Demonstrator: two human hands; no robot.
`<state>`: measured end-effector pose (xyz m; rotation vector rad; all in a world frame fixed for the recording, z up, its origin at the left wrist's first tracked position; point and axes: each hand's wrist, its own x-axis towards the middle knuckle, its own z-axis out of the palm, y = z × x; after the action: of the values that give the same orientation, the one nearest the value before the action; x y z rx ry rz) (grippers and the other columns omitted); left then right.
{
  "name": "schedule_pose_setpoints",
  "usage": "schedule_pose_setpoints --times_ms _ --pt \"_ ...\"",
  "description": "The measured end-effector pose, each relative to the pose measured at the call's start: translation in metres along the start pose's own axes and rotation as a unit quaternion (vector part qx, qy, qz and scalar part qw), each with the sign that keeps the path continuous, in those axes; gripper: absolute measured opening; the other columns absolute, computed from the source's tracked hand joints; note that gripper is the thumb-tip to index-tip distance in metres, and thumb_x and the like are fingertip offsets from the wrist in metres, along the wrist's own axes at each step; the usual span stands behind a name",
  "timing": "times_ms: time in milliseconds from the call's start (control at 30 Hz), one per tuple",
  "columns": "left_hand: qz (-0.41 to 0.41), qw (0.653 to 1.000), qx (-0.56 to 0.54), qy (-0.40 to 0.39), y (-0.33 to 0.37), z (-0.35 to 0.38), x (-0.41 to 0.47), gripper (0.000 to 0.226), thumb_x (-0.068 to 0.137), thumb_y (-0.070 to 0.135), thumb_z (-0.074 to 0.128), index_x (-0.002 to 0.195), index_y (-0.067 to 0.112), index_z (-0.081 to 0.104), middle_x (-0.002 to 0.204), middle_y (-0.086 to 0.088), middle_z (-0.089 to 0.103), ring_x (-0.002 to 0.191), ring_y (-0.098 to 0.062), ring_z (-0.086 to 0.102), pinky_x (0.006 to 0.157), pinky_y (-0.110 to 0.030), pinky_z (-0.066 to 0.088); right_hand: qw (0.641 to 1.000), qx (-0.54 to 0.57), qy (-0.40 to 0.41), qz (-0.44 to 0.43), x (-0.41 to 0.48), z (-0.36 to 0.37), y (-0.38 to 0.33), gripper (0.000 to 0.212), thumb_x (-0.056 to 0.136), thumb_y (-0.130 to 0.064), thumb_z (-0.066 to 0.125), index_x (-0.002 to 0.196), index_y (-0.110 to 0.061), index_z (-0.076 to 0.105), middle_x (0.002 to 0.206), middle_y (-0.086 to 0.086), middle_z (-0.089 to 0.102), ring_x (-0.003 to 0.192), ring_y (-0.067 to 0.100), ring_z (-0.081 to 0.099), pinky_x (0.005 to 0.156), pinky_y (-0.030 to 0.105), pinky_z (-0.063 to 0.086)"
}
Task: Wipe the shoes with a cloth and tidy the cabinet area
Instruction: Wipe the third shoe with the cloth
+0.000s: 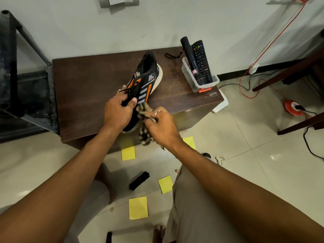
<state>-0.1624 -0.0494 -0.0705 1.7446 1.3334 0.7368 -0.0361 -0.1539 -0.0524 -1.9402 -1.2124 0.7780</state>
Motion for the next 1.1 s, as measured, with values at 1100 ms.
schedule_pose_setpoints --times_ms 1100 --pt "-0.014 1.000 -0.017 0.014 -0.001 0.004 0.002 0.030 0.097 0.023 0.063 0.125 0.016 0.072 0.155 0.001 0.046 0.147 -0.015 0.036 0.119 -0.027 0.028 0.995 0.036 -0.084 0.046 0.007 0.006 0.002 0.019 0.092 -0.016 0.062 0.077 -0.022 0.072 0.091 -0.001 0.062 0.083 0.013 0.061 0.075 0.033 0.049"
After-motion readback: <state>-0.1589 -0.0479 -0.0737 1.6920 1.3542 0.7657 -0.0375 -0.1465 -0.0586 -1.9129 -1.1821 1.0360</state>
